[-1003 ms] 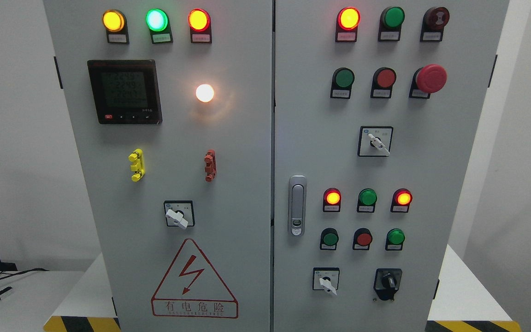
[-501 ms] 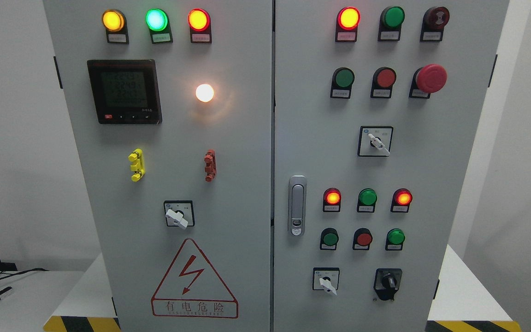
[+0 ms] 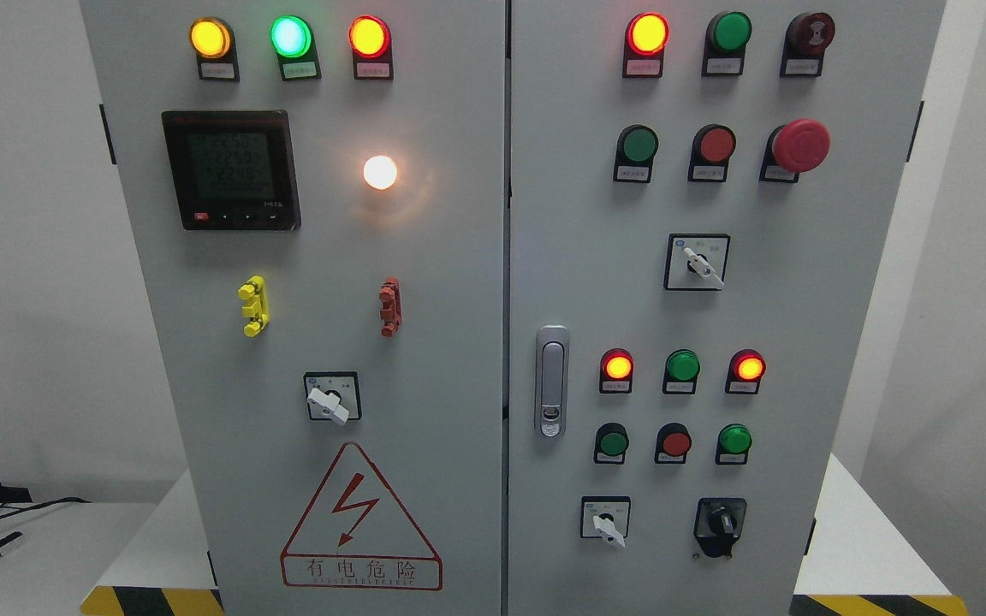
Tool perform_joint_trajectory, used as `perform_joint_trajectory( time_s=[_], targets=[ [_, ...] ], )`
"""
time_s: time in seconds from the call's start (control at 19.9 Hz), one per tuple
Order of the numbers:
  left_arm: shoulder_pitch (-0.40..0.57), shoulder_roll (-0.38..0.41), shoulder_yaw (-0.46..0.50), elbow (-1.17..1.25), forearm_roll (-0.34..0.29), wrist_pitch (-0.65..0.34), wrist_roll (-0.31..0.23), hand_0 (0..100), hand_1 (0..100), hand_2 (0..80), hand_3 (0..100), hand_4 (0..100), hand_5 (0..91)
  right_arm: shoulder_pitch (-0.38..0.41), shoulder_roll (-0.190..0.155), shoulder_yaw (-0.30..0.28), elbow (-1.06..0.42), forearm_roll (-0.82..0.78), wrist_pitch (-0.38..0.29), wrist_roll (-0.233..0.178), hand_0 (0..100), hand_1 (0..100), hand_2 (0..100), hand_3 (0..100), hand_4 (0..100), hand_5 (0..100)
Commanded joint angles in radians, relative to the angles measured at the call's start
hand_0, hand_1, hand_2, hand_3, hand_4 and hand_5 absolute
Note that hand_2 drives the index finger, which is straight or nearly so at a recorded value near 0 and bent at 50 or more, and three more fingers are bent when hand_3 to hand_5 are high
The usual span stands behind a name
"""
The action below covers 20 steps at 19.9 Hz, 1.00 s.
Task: Trip black knob to open circuit
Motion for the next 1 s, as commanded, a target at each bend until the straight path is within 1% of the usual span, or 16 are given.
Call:
perform_joint_trajectory(
  time_s=[0.0,0.1,0.3,0.4,0.45,0.55,0.7,0.85,0.95],
  targets=[
    [0.000,0.000,0.000,0.000,-0.031,-0.001,0.001,12,39,0.0,0,0,0.0,-0.080,-0.036,-0.035,-0.002,-0.011,0.042,0.000,35,74,53,87,77,77],
    [0.000,0.000,0.000,0.000,-0.031,-0.001,0.001,12,39,0.0,0,0,0.0,-0.095,-0.037,-0.040,0.000,-0.011,0.045,0.000,35,76,52,87,77,78],
    [0.000,0.000,0.000,0.000,-0.031,-0.001,0.001,12,39,0.0,0,0,0.0,-0.108,-0.039,-0.042,0.009,-0.011,0.047,0.000,37,77,51,86,77,78],
    [0.000,-0.001,0.000,0.000,-0.031,-0.001,0.001,12,39,0.0,0,0,0.0,-0.141,-0.039,-0.048,0.021,-0.009,0.048,0.000,38,78,51,86,77,78],
    [0.000,0.000,0.000,0.000,-0.031,-0.001,0.001,12,39,0.0,0,0,0.0,-0.160,-0.039,-0.064,0.026,-0.009,0.062,0.000,38,78,51,86,77,78],
    [0.000,-0.001,0.000,0.000,-0.031,-0.001,0.001,12,39,0.0,0,0,0.0,-0.204,-0.037,-0.072,0.030,-0.009,0.099,0.003,39,78,51,86,77,78],
    [0.000,0.000,0.000,0.000,-0.031,-0.001,0.001,12,39,0.0,0,0,0.0,-0.244,-0.036,-0.072,0.047,-0.009,0.111,0.003,40,78,51,86,77,78],
    [0.000,0.000,0.000,0.000,-0.031,-0.001,0.001,12,39,0.0,0,0,0.0,-0.259,-0.037,-0.065,0.049,-0.009,0.113,0.003,42,78,51,86,76,78],
    [0.000,-0.001,0.000,0.000,-0.031,-0.001,0.001,12,39,0.0,0,0,0.0,-0.285,-0.033,-0.065,0.050,-0.009,0.134,0.003,43,78,51,86,76,78]
  ],
)
